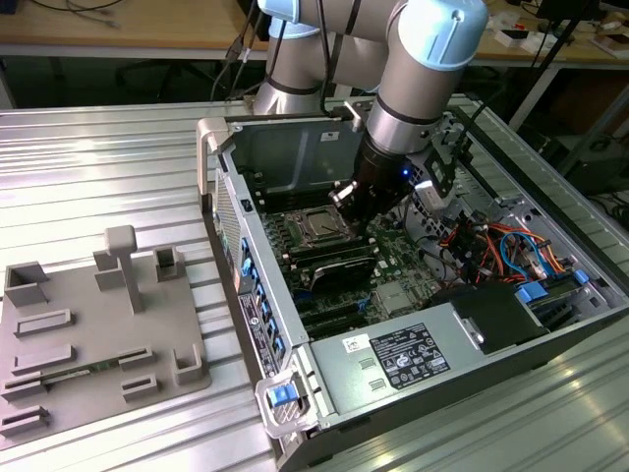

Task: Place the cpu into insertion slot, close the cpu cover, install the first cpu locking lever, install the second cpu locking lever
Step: 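Install the second cpu locking lever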

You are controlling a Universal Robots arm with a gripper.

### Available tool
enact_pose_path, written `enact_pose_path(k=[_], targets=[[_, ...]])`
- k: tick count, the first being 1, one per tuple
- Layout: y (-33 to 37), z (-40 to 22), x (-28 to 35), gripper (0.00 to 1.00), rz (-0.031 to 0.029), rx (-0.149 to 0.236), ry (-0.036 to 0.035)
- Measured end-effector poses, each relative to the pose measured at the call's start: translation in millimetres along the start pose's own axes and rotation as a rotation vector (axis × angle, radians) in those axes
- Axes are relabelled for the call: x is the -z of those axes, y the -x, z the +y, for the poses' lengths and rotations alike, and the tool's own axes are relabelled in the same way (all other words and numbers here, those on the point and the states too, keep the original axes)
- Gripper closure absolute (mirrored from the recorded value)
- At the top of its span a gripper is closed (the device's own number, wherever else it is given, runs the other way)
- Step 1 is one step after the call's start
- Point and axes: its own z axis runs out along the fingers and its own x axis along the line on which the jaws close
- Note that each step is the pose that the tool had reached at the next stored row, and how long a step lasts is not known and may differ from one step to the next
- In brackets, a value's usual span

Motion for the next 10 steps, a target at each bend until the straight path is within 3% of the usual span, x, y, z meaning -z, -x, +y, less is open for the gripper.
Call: enact_pose_path(k=[10], targets=[[-21.2,2.7,0.8,0.89,-0.0002,0.0,0.0036]])
